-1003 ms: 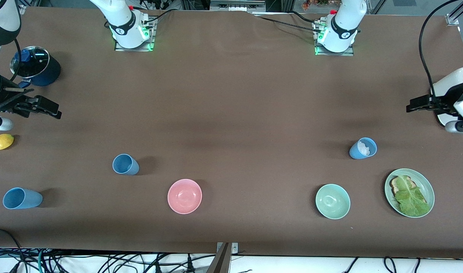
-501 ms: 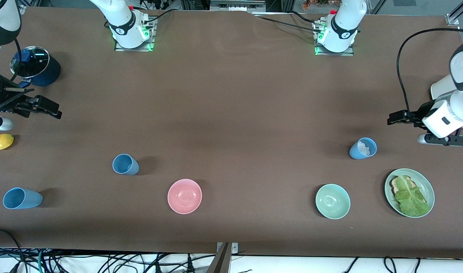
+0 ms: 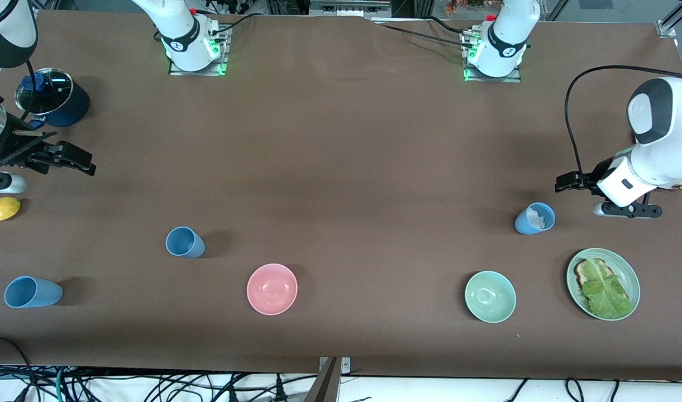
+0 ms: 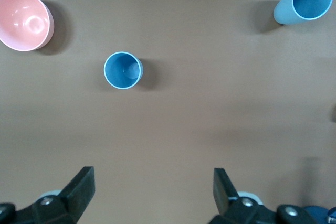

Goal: Stack blue cups with both arms
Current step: 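Reach the left gripper down to the small tissue-filled cup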

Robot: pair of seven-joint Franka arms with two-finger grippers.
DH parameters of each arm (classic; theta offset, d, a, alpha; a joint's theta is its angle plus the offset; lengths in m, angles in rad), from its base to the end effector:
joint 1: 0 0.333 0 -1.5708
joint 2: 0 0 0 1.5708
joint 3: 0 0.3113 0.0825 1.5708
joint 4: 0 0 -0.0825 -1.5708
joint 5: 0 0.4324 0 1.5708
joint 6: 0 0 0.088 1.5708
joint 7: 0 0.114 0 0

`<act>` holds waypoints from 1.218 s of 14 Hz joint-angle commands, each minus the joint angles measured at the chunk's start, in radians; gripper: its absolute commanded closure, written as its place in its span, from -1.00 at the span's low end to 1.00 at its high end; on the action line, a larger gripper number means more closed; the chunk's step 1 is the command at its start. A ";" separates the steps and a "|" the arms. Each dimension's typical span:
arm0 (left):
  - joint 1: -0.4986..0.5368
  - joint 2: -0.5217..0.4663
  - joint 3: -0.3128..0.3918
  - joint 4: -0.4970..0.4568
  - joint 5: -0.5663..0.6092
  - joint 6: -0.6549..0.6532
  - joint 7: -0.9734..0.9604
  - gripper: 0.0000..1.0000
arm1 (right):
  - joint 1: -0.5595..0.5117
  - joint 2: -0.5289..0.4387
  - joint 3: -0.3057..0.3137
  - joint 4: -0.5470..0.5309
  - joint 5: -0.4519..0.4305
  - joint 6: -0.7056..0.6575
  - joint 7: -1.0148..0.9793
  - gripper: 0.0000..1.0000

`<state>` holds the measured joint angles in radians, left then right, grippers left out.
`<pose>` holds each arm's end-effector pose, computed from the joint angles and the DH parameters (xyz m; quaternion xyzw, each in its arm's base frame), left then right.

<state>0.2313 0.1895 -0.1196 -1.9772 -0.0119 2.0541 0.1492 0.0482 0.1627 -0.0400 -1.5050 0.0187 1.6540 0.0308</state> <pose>0.6146 0.0694 0.3265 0.9982 -0.0152 -0.0530 0.0235 0.6565 0.0091 0.5520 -0.9999 0.0119 0.0069 0.0059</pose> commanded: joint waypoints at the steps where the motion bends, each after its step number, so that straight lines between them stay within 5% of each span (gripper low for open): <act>1: 0.009 -0.022 0.000 -0.072 -0.002 0.082 0.020 -1.00 | 0.016 -0.002 0.000 0.003 -0.003 -0.016 -0.006 -1.00; 17: 0.010 0.137 0.000 -0.117 -0.002 0.385 0.021 -1.00 | 0.015 0.003 -0.005 -0.003 -0.003 -0.031 -0.118 -1.00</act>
<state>0.2361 0.3132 -0.1179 -2.0943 -0.0119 2.4068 0.1492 0.0629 0.1672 -0.0467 -1.5079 0.0183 1.6294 -0.0682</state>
